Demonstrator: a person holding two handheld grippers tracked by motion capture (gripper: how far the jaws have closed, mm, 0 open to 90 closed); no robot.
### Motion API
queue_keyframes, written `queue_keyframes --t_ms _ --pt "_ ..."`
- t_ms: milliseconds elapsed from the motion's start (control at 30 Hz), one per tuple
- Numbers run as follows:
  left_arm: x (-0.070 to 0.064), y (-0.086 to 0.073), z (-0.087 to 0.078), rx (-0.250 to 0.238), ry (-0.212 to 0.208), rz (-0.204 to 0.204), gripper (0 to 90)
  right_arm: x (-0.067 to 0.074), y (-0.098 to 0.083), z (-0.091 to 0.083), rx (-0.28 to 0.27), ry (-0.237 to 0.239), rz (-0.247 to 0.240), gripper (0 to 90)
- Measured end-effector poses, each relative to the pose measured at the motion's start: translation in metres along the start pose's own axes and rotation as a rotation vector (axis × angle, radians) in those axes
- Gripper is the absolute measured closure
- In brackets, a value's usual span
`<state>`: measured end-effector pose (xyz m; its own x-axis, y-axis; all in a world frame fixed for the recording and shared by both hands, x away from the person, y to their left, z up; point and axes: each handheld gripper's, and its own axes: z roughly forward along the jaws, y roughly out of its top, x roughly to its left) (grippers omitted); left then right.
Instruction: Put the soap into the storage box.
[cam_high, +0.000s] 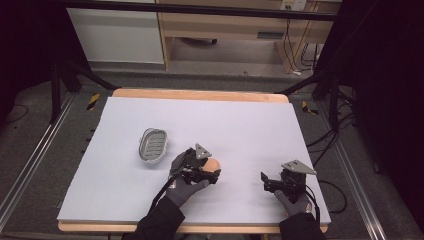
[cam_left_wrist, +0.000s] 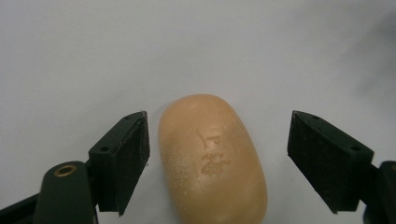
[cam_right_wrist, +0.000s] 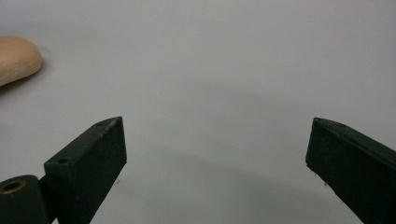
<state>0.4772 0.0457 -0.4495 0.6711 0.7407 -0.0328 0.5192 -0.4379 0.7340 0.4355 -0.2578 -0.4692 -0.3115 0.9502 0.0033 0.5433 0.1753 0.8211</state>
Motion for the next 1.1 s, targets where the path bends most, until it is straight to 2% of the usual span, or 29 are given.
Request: queue_keyframes --t_ms 600,1100 --pt "0.001 -0.008 0.021 0.055 0.018 -0.013 21.2 0.001 -0.001 0.002 0.011 0.006 -0.005 5.5" --pt "0.002 -0.011 0.028 0.073 0.028 -0.032 25.0 0.001 -0.001 0.003 0.015 0.009 -0.013 5.4"
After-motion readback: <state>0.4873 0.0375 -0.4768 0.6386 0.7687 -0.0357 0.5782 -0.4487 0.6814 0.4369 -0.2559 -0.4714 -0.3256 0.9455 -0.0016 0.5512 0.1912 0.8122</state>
